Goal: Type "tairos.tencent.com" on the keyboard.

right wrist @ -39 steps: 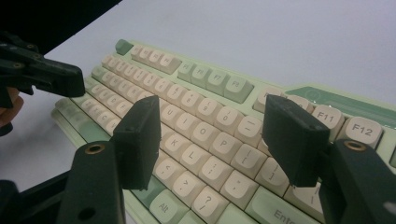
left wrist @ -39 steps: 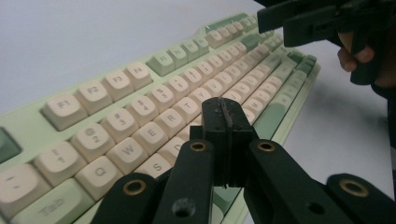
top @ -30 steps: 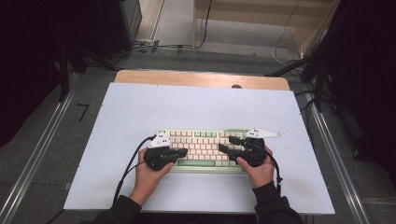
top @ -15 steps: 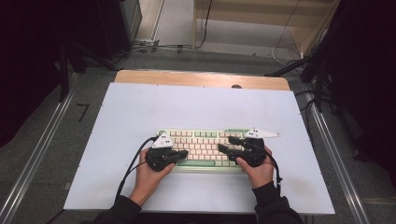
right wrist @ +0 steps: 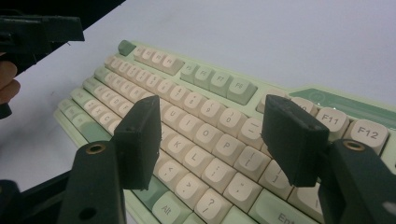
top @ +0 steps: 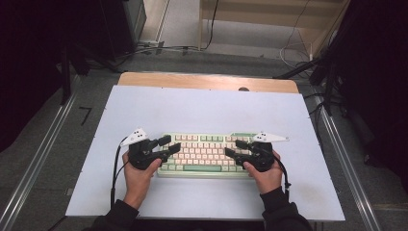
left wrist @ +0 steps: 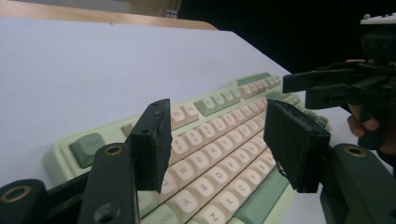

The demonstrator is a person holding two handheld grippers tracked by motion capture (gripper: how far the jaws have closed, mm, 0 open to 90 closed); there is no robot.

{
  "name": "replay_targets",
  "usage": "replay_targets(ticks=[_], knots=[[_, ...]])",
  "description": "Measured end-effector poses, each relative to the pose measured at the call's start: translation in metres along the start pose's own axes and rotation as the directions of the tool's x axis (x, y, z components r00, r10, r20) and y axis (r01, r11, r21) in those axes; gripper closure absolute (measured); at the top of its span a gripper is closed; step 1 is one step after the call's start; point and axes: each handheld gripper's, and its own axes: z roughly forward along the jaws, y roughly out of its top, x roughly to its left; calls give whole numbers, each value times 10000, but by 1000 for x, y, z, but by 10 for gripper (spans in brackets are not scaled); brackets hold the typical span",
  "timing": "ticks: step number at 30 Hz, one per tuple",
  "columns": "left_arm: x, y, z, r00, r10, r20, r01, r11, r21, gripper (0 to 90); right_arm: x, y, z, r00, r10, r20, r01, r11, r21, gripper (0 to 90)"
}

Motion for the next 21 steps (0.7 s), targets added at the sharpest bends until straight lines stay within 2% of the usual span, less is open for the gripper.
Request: replay_targets(ticks=[2,6,9,11,15,21], knots=[[2,0,-1,10000,-1,-65,1,10000,-57,422,0,0,1,10000,-1,4,1,10000,16,387],[2,-1,-1,10000,35,-70,-36,10000,-6,416,2,2,3,9998,-160,-91,160,9999,7,556],[0,-1,0,10000,58,35,-58,10000,10,417,6,5,6,9990,-437,-123,438,9990,88,778],[-1,-2,1,9999,88,78,-88,9999,59,420,8,7,8,9982,-580,-144,583,9981,182,872],[-1,-2,0,9999,124,92,-125,9999,116,422,10,10,17,9965,-831,-102,835,9952,515,875],[-1,-2,0,9999,130,107,-132,9998,125,422,10,8,27,9960,-888,-35,887,9910,1004,875]])
